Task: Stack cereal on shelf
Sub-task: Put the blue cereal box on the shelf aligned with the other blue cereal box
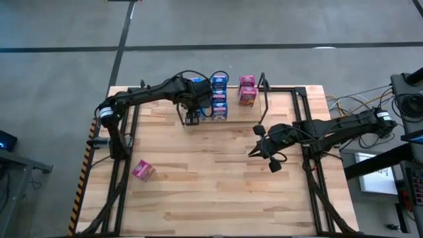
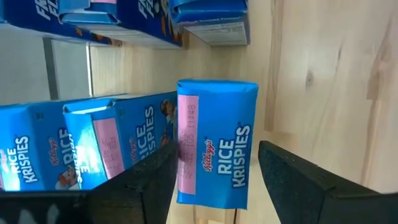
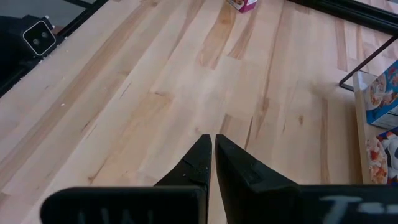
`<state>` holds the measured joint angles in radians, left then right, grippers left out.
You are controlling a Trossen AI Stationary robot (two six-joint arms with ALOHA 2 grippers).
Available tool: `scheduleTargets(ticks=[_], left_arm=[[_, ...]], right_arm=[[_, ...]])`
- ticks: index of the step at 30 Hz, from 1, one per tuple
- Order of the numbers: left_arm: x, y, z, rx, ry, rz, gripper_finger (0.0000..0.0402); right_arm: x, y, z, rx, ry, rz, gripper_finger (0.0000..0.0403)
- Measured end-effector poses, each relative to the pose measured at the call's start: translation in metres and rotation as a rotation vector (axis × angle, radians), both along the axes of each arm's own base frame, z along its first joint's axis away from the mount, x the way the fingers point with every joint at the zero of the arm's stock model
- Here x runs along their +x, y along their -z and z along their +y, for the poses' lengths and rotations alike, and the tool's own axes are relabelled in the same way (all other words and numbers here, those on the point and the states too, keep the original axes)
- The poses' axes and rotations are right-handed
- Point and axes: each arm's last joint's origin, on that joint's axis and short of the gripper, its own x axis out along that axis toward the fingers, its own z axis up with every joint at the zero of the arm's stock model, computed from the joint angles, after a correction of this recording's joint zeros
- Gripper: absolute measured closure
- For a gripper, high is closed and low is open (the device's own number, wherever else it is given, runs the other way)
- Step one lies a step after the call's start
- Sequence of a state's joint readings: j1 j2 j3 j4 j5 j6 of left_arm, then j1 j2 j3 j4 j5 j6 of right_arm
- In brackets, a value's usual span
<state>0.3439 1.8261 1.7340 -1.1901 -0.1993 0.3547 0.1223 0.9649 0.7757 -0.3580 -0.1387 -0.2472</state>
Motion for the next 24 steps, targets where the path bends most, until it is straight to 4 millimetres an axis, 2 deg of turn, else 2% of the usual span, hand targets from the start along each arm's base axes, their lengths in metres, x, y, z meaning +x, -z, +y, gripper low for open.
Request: scheduleTargets(ticks=[7,14,19,24], left_arm=[[-0.002,-0.013,-0.004,-0.004,-0.022,-0.019,0.0195],[-0.002,-0.033,-0.022,-0.016,-0.041,-0.046,0.0195],[-0.009,-0.041,-0.05,-0.05,-0.017,-0.085,0.0202],[-0.023,-0.049,-0.086,-0.07,0.014,-0.202,0.0214]], right_arm=[[0.0,0.0,0.0,0.002,0.001,-0.002,0.039],[0.0,0.0,0.0,0.004,0.003,-0.004,0.039],[0.002,-0.003,0.0,0.025,0.018,-0.027,0.039],[0.004,-0.005,0.0,0.057,0.045,-0.048,0.039]])
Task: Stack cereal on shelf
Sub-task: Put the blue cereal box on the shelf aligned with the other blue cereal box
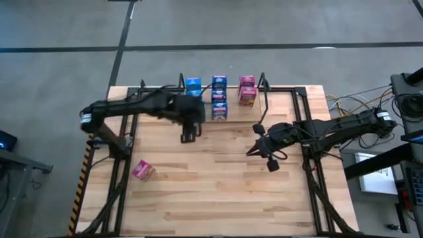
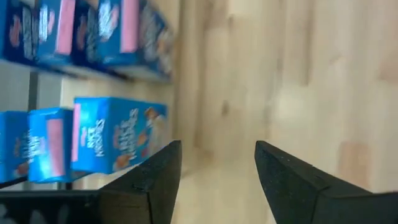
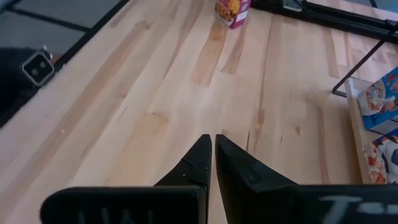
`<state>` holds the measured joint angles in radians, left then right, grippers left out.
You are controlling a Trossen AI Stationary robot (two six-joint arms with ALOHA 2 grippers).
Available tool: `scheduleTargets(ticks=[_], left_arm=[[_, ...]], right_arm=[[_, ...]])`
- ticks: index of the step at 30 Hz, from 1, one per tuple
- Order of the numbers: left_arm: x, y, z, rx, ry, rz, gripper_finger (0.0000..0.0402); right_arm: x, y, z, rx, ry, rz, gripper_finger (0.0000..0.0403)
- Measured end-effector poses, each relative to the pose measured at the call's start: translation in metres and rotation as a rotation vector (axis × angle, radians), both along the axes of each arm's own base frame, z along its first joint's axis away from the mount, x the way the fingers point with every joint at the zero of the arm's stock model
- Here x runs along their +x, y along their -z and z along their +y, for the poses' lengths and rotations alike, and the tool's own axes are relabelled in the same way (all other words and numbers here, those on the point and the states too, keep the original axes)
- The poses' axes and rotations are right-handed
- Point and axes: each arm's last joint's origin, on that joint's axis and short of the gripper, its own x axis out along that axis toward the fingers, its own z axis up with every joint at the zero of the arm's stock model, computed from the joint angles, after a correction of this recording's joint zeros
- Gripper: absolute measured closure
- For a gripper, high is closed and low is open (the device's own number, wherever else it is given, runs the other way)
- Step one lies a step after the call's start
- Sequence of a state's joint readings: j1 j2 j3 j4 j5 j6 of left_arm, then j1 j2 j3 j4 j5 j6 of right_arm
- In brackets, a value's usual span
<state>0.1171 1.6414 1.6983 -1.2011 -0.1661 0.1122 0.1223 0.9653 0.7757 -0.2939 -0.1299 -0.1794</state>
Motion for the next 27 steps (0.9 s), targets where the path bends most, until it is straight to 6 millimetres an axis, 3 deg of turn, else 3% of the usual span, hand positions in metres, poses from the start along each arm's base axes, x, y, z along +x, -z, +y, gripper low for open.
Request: scheduleTargets(ticks=[5,13,18,27], left_arm=[[-0.019,-0.001,-0.038,-0.057,-0.009,-0.209,0.0219],[-0.045,0.024,-0.092,-0.071,0.074,-0.486,0.0219],[-0.058,0.044,-0.112,-0.046,0.07,-0.583,0.0219],[-0.062,0.072,-0.13,-0.039,0.111,-0.661,0.0219]], right_arm=[[0.002,-0.003,0.0,0.042,0.025,-0.03,0.039],[0.008,-0.014,-0.004,0.055,0.19,-0.152,0.039],[0.009,-0.02,-0.014,0.118,0.281,-0.132,0.0394],[0.009,-0.033,-0.04,0.132,0.404,-0.121,0.0394]])
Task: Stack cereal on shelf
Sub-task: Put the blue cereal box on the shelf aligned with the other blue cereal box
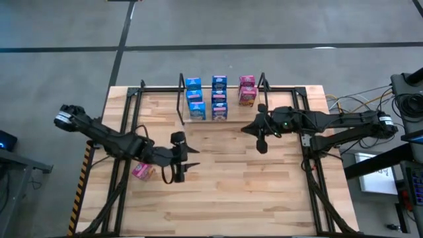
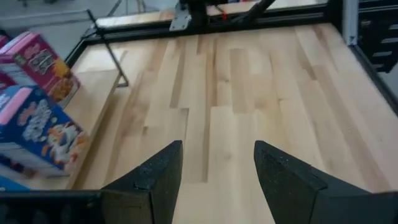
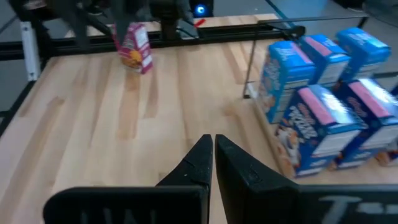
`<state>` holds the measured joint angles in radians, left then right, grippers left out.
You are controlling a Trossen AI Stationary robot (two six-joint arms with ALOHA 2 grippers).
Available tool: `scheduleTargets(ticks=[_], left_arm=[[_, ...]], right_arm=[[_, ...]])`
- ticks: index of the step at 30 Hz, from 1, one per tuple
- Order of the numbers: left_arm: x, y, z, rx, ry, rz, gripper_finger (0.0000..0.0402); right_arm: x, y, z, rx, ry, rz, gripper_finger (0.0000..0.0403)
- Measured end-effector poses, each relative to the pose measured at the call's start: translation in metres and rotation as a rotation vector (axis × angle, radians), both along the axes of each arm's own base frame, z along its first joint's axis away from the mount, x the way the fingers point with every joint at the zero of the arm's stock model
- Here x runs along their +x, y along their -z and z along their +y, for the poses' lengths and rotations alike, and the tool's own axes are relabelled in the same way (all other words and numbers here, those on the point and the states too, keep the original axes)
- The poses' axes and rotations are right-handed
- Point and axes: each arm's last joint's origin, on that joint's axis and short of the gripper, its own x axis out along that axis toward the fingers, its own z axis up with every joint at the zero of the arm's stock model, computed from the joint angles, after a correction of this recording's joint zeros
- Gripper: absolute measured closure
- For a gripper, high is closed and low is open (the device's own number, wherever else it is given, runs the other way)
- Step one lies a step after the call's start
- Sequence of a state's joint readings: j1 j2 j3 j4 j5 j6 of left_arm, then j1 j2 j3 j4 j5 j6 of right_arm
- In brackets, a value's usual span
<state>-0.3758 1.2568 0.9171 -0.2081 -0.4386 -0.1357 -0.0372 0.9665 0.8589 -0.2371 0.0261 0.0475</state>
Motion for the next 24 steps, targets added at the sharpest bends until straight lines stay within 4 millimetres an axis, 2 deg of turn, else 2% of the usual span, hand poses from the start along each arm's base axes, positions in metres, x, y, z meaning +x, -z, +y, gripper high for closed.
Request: scheduleTargets(ticks=[7,13,18,24], left_arm=[[-0.008,0.025,-0.013,0.018,0.091,-0.121,0.0219],[-0.015,0.044,-0.013,0.035,0.125,-0.226,0.0219],[-0.019,0.047,-0.011,0.025,0.122,-0.245,0.0219],[-0.019,0.049,-0.012,-0.043,0.097,-0.244,0.0219]], right_arm=[[0.0,0.0,-0.008,-0.025,0.021,0.003,0.0394],[0.001,0.0,-0.008,-0.11,-0.016,-0.006,0.0394],[0.012,0.004,-0.008,-0.148,-0.029,-0.03,0.0394],[0.032,0.021,-0.01,-0.188,-0.051,0.006,0.0394]])
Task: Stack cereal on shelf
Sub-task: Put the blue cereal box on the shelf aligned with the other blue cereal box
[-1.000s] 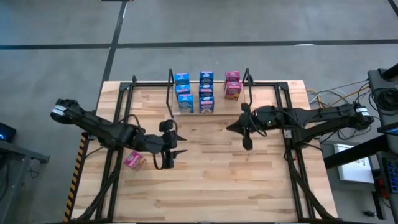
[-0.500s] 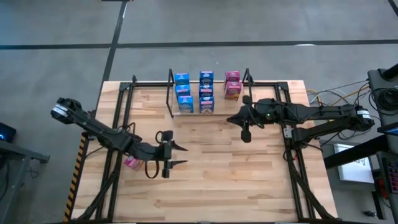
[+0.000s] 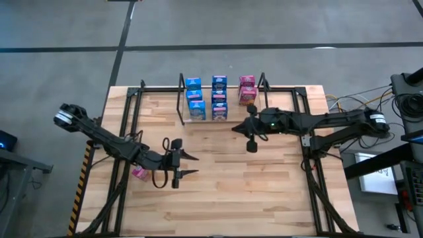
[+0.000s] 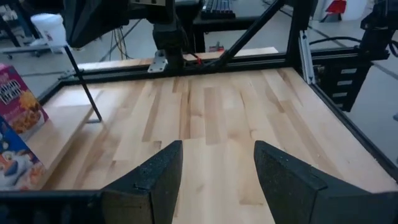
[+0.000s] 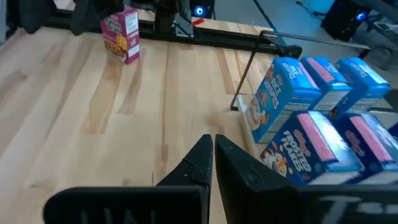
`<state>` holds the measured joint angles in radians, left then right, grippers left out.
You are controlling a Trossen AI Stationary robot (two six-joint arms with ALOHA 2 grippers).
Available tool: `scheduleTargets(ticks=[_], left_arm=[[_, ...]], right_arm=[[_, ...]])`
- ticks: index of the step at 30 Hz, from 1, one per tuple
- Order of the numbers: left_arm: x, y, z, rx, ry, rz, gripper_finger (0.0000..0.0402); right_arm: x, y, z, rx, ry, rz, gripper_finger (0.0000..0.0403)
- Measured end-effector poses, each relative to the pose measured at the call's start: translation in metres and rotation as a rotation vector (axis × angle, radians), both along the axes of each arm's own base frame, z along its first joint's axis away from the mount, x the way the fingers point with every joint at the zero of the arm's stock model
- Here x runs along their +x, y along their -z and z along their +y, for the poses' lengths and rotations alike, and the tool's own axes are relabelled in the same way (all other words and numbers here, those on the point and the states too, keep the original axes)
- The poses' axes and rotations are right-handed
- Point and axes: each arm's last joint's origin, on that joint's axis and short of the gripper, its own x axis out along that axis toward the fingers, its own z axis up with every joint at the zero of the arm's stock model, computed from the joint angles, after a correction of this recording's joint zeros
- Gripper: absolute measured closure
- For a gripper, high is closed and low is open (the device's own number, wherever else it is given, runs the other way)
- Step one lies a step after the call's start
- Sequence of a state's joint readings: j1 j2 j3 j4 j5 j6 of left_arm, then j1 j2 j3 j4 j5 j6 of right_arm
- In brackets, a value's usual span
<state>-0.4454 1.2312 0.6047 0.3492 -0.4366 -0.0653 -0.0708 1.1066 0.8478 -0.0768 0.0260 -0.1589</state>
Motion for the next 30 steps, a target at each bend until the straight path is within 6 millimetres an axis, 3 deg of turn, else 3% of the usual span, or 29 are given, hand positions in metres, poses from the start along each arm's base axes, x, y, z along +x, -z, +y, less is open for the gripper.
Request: scheduleTargets(ticks=[8,15,20,30], left_arm=[[0.004,0.008,-0.003,-0.017,-0.004,0.031,0.0219],[0.0,0.012,-0.002,0.021,0.015,0.038,0.0219],[-0.012,0.018,0.004,0.074,0.014,0.045,0.0224],[-0.044,-0.003,0.025,0.17,-0.075,-0.1,0.0261]], right_arm=[[0.024,0.016,-0.002,-0.059,-0.025,-0.013,0.0394],[0.031,-0.007,-0.002,-0.077,-0.029,-0.081,0.0394],[0.031,-0.009,-0.004,-0.072,-0.023,-0.072,0.0394],[0.029,-0.002,-0.007,-0.034,0.001,-0.006,0.0394]])
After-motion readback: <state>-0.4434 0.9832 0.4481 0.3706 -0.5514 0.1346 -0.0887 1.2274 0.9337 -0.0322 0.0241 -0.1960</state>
